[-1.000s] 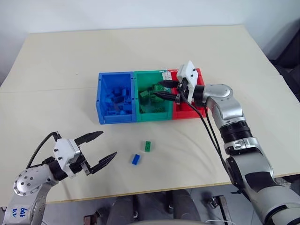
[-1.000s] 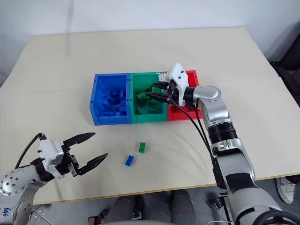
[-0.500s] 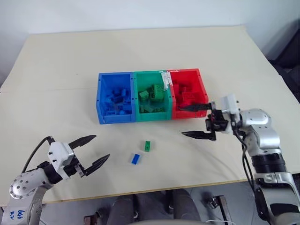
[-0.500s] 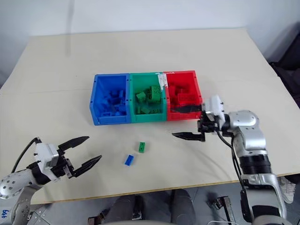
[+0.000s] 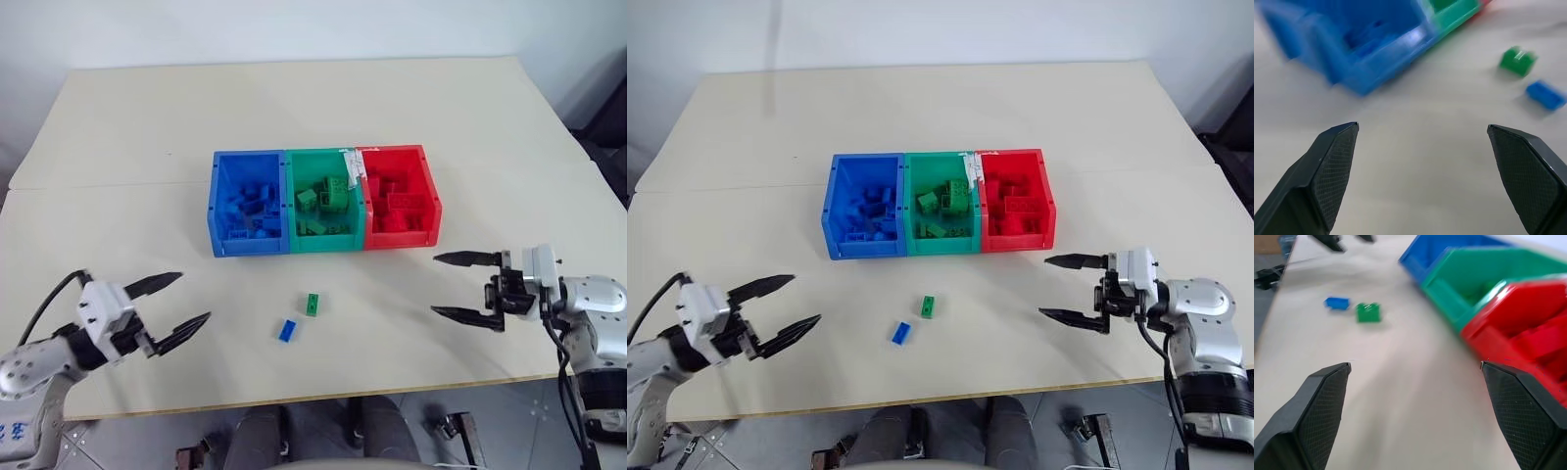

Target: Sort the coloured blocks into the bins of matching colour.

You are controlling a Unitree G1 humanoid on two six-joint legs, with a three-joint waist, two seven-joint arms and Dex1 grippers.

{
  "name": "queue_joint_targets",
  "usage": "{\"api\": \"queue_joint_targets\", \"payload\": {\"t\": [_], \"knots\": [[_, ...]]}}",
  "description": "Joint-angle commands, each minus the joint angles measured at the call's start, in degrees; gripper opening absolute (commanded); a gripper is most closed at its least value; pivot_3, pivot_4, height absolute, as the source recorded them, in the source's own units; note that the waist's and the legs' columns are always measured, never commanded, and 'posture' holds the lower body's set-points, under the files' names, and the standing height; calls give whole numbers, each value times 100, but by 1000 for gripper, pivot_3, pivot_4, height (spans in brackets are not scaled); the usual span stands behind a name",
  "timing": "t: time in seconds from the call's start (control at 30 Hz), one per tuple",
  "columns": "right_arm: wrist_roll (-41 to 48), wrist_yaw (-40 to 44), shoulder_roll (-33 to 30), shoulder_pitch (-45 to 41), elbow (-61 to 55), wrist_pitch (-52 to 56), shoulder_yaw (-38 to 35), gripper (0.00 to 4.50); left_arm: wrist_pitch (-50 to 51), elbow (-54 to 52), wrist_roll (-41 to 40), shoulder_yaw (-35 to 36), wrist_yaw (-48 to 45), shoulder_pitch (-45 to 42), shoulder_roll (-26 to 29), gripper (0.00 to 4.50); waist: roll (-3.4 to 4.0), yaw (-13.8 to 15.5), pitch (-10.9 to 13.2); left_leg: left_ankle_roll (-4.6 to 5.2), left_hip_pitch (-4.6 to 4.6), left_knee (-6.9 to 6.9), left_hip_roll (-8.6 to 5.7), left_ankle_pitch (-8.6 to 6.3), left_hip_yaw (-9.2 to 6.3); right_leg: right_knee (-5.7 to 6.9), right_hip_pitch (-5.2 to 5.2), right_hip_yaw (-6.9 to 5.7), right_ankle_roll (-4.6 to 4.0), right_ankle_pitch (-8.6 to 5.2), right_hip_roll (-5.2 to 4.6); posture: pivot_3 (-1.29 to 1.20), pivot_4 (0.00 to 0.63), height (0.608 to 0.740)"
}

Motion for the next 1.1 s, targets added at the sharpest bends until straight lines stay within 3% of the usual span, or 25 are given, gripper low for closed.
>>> {"api": "queue_joint_targets", "payload": {"t": [0.03,0.27,0.47,0.6,0.83,0.93,1.1], "knots": [[316,143,-237,532,-666,208,-355,4440,313,-432,23,-702,-92,-524,68,4500,1,47,0,0,1,0,-1,0,0,2,0,0,0,0,1,0,150,740],[519,-324,-356,1503,-1526,435,-988,4440,560,-100,827,-2199,7,-2048,-264,4500,1,91,-2,-1,2,8,-22,2,3,1,8,-1,2,2,9,0,150,740],[542,-594,-320,2328,-1977,524,-1672,4440,810,308,1004,-2791,-217,-2704,-425,4500,1,83,-2,-3,3,7,-21,3,11,-3,9,0,2,2,15,0,150,740],[556,-894,-153,2512,-2341,570,-1708,4440,808,688,1362,-3361,-563,-2995,-404,4500,1,78,-2,-2,5,11,-22,4,12,-3,13,0,3,3,16,0,150,740],[543,-1222,-54,2468,-2644,646,-1609,4440,734,1297,1685,-3663,-627,-3394,-701,4500,1,130,-2,-1,2,19,-23,8,8,1,14,3,5,4,17,0,150,740],[528,-1307,-20,2439,-2725,683,-1547,4500,727,1366,1731,-3701,-632,-3415,-808,3878,1,174,-2,0,2,19,-23,8,7,1,13,4,5,4,17,0,150,740],[506,-1371,5,2356,-2790,713,-1413,4500,764,1357,1878,-3810,-606,-3433,-921,2277,1,198,-2,1,2,22,-23,8,9,2,14,4,5,4,17,0,150,740]]}}
